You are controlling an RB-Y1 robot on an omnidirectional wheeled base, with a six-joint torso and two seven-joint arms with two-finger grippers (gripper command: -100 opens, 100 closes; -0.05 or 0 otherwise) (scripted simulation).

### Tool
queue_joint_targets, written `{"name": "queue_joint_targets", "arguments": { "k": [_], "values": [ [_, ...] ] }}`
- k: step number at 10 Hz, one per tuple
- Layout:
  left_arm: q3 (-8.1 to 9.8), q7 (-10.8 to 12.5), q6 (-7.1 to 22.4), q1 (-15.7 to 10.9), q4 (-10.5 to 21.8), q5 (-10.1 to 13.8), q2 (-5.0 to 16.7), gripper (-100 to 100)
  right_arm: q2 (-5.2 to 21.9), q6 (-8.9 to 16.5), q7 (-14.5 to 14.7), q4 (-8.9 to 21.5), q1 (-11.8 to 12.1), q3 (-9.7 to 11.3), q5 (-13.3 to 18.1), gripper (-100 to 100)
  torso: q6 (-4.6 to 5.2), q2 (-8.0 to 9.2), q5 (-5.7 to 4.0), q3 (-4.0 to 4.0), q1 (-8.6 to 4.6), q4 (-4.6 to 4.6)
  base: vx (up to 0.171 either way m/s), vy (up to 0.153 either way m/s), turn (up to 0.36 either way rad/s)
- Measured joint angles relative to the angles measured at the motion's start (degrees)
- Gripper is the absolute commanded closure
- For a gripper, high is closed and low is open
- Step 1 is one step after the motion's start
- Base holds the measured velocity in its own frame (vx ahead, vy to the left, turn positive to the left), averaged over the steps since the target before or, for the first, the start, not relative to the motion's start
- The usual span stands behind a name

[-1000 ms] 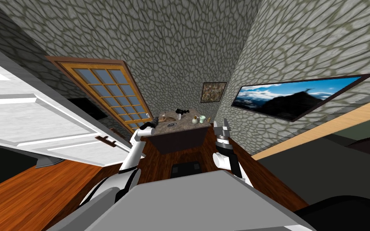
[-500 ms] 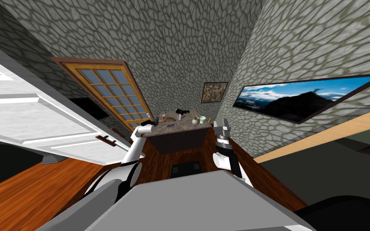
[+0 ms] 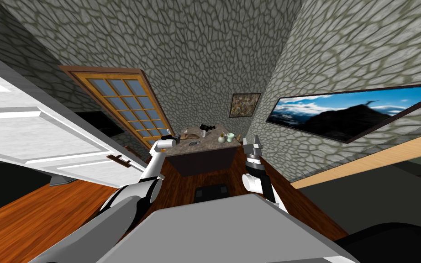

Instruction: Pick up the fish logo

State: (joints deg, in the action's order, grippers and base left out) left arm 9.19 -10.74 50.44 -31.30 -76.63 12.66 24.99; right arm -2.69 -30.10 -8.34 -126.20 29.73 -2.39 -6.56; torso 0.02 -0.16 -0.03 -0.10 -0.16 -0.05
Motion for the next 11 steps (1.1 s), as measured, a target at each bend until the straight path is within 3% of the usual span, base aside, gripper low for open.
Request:
{"name": "queue_joint_targets", "arguments": {
  "k": [11],
  "values": [
    [0.02, 0.4, 14.9, -8.2, 12.1, 2.2, 3.1, -100, 0.0, 0.0, 0.0, 0.0, 0.0, 0.0, 0.0, 0, 0.0, 0.01, 0.0, 0.01, 0.0, 0.01, 0.039, -0.04, 0.005]
  ]
}}
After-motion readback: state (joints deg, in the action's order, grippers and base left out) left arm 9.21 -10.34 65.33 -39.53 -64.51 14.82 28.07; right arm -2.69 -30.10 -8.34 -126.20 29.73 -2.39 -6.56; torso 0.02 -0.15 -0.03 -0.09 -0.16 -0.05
